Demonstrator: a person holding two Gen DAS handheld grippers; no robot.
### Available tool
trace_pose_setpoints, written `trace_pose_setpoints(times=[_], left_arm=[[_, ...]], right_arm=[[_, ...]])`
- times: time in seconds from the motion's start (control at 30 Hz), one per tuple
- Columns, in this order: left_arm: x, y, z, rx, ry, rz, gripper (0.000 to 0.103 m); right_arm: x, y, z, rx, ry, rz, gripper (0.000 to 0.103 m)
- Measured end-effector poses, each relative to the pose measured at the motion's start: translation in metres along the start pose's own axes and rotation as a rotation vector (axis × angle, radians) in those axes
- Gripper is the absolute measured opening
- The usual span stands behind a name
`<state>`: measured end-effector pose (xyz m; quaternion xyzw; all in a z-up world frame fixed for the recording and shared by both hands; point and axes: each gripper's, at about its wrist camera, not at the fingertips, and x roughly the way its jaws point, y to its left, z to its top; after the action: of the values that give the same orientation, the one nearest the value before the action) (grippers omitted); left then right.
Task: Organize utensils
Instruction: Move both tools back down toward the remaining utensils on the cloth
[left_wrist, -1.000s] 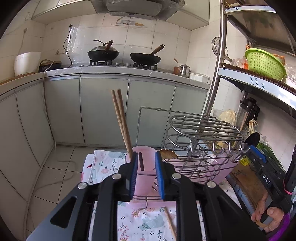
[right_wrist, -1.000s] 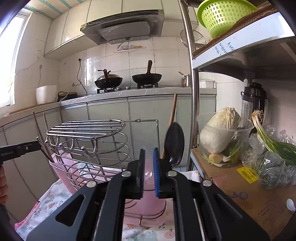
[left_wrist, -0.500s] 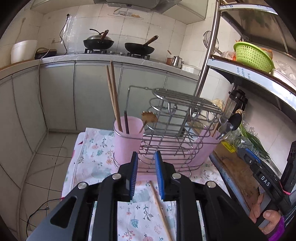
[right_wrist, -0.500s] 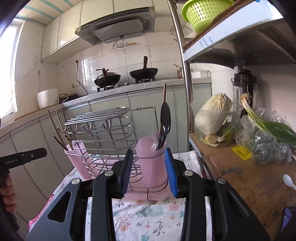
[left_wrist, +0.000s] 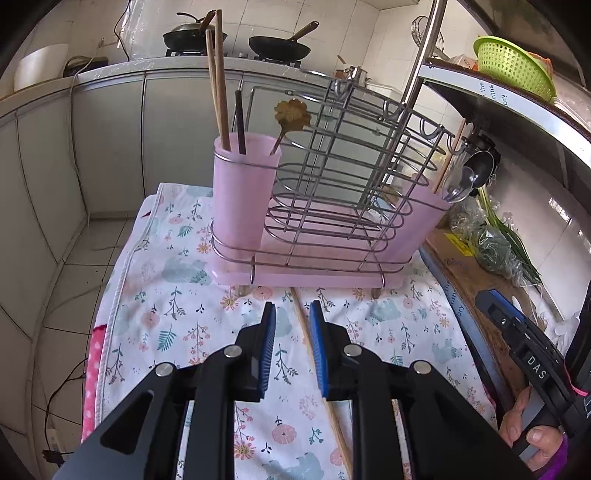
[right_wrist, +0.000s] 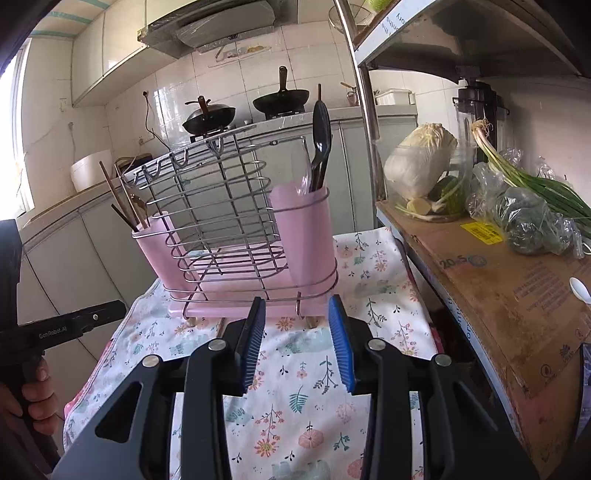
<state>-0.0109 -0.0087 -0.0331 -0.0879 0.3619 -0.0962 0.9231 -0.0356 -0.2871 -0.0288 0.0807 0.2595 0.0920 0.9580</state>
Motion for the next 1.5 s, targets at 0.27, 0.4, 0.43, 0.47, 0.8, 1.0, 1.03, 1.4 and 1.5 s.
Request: trace_pose_setpoints(times=[0.27,0.4,0.43,0.47,0.8,1.0,1.03,1.4,1.5], left_arm=[[0.012,0.007,-0.011,-0.029,0.058,-0.006,0.019],[0.02,0.006,-0.016,-0.029,0.09,-0.01,0.019],[0.021,0.006,-0.017,-0.029,0.098,-0.012,0.019],[0.024,0.006,-0.018,-0.03,0.106,-0.016,0.019],[0.056,0.007,-0.028,-0.112,0.271,-0.091,0.019],[0.08,0.008,-0.027,-0.17,0.359,-0.109,0.019],[0.084,0.007,-0.025,-0.173,0.368,-0.106,0.019],[0.139,-0.014,-0.008,-0.13,0.468,-0.013,0.019],[0.151,-0.02,-0.007,-0.127,0.479,0.007,0.019]], right_arm=[[-0.008,0.003,-0.004,-0.011,-0.065,-0.049,0.065],[-0.005,0.005,-0.007,-0.027,-0.071,-0.04,0.071],[-0.003,0.005,-0.008,-0.031,-0.062,-0.04,0.072],[-0.002,0.006,-0.009,-0.036,-0.055,-0.04,0.072],[0.013,0.012,-0.024,-0.089,0.072,-0.011,0.072],[0.021,0.009,-0.03,-0.066,0.128,0.034,0.072],[0.022,0.007,-0.03,-0.057,0.133,0.04,0.072],[0.032,-0.019,-0.033,0.062,0.187,0.101,0.072],[0.036,-0.023,-0.035,0.095,0.219,0.124,0.072]])
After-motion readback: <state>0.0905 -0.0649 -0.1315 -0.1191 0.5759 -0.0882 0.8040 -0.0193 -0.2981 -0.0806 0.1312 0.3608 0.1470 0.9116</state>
